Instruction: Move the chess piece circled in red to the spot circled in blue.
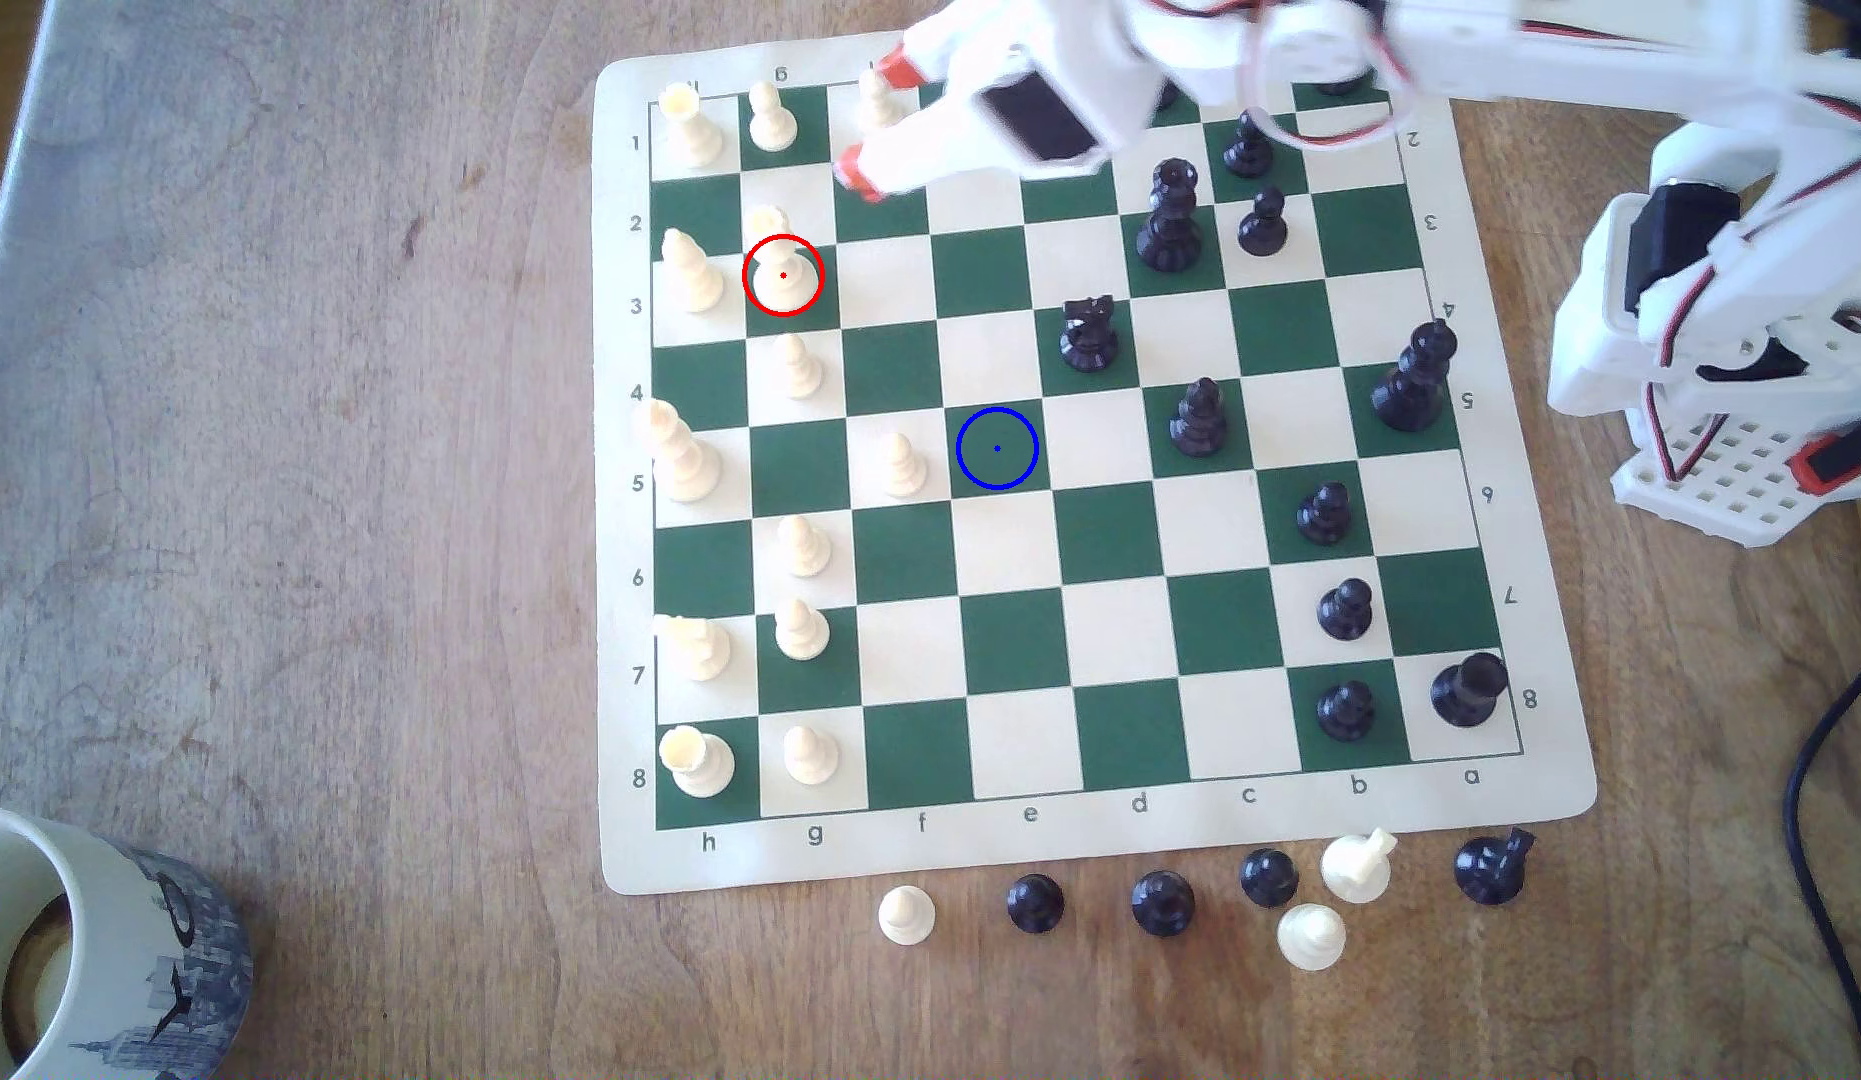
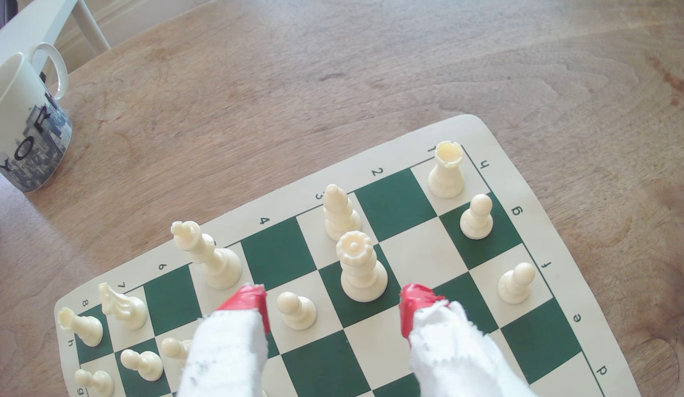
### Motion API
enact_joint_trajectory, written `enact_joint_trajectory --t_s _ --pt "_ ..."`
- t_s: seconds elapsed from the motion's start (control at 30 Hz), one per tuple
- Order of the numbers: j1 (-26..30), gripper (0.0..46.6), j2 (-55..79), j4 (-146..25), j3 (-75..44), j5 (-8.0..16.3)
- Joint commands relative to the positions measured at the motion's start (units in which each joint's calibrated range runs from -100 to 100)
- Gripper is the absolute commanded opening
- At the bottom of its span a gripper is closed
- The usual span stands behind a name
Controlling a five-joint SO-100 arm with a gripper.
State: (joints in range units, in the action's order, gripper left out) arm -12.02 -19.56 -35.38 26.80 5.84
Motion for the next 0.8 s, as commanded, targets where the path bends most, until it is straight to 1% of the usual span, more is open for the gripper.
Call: enact_joint_trajectory --t_s 0.0,0.07,0.17,0.2,0.37,0.5,0.77 --pt "-0.61 18.8 5.81 -4.1 -13.74 1.12" --pt "-0.3 18.6 9.72 -7.29 -18.91 1.47" --pt "-0.06 18.8 13.28 -9.75 -23.71 1.27" --pt "0.09 19.0 15.57 -11.06 -26.61 0.63" --pt "0.64 19.1 20.41 -11.55 -30.24 -1.76" --pt "0.87 17.1 24.91 -11.55 -34.14 -1.76" --pt "1.19 16.5 30.77 -11.55 -37.58 -1.37"
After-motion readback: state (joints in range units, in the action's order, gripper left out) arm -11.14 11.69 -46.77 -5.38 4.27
